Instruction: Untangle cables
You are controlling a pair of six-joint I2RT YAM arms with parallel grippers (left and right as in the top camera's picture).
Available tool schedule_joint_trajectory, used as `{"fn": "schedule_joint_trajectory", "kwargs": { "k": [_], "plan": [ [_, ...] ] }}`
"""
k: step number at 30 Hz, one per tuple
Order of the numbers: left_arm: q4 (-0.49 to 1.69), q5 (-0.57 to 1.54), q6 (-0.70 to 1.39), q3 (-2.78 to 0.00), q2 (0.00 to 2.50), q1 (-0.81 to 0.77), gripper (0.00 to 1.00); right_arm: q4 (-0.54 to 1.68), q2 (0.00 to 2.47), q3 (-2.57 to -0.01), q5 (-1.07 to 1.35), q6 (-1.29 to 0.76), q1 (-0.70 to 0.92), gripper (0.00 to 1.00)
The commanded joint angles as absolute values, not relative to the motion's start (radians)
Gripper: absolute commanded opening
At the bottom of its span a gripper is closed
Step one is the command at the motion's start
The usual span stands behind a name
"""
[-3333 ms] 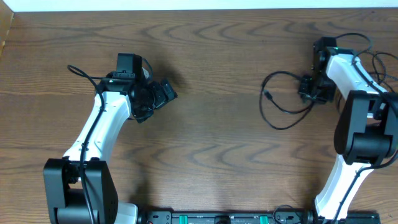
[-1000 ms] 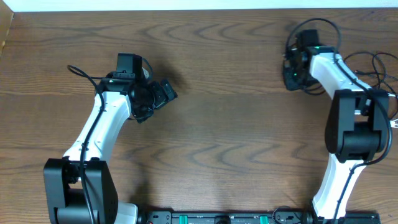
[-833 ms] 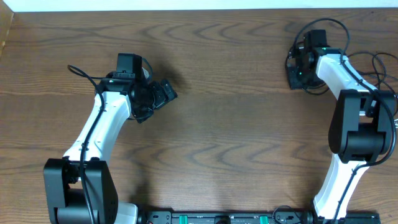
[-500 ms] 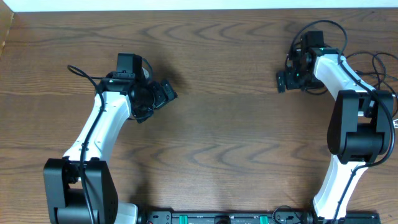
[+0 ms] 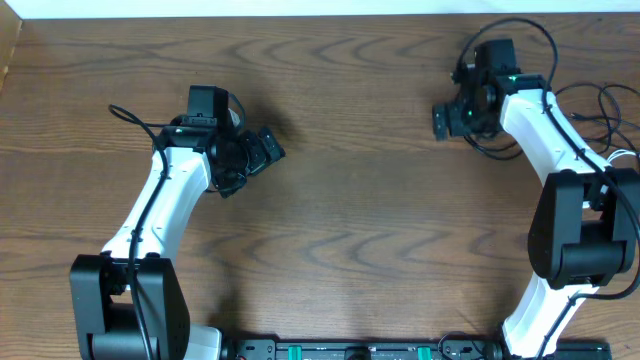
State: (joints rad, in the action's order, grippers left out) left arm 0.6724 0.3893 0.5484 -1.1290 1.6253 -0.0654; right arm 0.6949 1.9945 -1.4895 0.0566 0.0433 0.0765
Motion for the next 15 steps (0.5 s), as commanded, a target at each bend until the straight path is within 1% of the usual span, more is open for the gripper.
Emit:
{"fn": "schedule_joint_trajectory", "kwargs": {
  "k": [1, 15],
  "plan": [
    [0.673, 0.38, 0.535, -1.15, 1.621, -0.063, 1.0, 0.652, 1.986, -1.488, 0.062, 0.031, 0.076, 0.99],
    [0.673, 0.38, 0.535, -1.15, 1.621, -0.063, 1.0, 0.645, 1.986, -1.488, 0.062, 0.031, 0.076, 0.99]
  ]
}}
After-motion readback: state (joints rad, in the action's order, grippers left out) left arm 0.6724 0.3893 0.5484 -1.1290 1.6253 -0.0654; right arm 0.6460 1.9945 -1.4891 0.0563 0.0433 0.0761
